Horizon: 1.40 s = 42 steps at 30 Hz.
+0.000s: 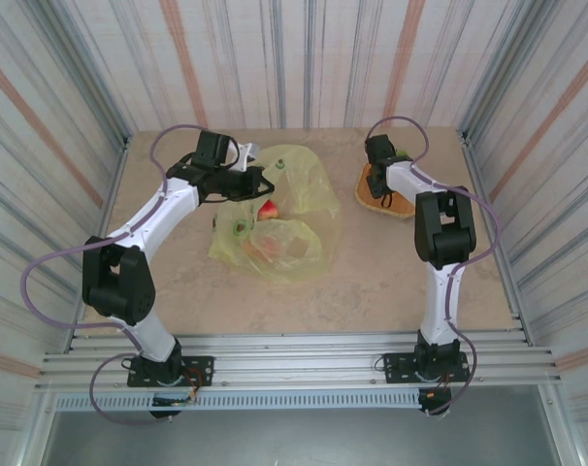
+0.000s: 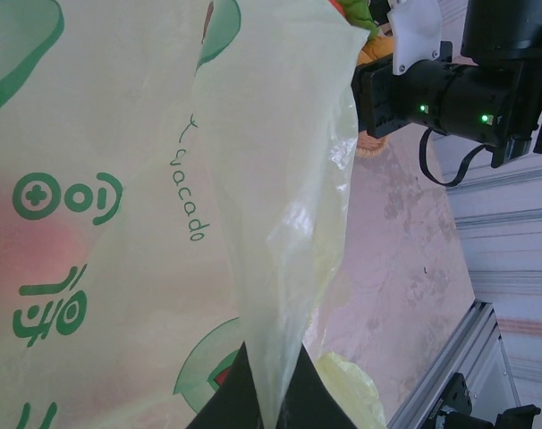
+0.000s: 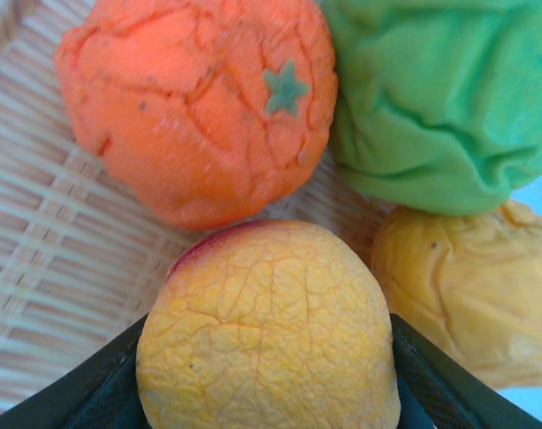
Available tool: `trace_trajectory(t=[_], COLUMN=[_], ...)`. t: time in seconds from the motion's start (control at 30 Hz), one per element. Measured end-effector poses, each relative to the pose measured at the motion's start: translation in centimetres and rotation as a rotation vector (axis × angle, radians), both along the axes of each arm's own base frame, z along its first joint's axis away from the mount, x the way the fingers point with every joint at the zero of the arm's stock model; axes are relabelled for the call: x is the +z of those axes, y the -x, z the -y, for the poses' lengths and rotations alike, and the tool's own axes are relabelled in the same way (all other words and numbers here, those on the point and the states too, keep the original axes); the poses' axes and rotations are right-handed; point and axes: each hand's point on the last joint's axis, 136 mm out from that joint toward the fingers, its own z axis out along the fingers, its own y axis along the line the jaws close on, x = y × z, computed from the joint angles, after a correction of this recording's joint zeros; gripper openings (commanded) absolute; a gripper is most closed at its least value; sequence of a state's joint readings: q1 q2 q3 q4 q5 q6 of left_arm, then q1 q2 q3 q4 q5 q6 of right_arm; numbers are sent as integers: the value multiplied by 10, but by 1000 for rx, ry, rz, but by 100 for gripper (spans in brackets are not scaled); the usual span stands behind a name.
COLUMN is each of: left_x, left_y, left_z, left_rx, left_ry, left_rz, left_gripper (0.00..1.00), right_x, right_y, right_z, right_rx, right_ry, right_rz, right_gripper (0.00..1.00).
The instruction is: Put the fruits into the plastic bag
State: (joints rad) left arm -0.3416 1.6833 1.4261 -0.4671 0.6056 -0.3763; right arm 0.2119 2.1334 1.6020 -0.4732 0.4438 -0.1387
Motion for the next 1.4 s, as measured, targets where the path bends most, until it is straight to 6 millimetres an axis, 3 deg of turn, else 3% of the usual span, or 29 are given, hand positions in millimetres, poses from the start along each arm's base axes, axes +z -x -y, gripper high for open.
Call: trace_trajectory(t=[0.13,0.33,0.47,0.6,0.77,0.97,1.23,1.4], left_x=[0,0,0,0,0,0,0,0], left_y=[0,0,0,0,0,0,0,1], left_z=[0,0,0,0,0,1,1,1], left_rx=[2,3,1,4,5,5,5,5], left_ry=[2,3,5,7,8,8,8,8], left_rz=[-3,-5,-6,-9,-11,-11,-11,-11], left_gripper=[0,0,0,0,0,0,0,0], right_x=[19,79,111,123,113,78,51,46], right_y=[15,45,81,125,169,198,194,186], right_z=[-7,-29,-65,-109,-148,-175,-210,-241], right_rx=[1,16,93,211,307,338,361,390], right_ry=[-49,-218,-372,-514,-680,-767,-829,-881], right_rz=[21,135,195,196,124,-1,-73,-101], right_gripper=[57,57,57,57,57,57,57,57])
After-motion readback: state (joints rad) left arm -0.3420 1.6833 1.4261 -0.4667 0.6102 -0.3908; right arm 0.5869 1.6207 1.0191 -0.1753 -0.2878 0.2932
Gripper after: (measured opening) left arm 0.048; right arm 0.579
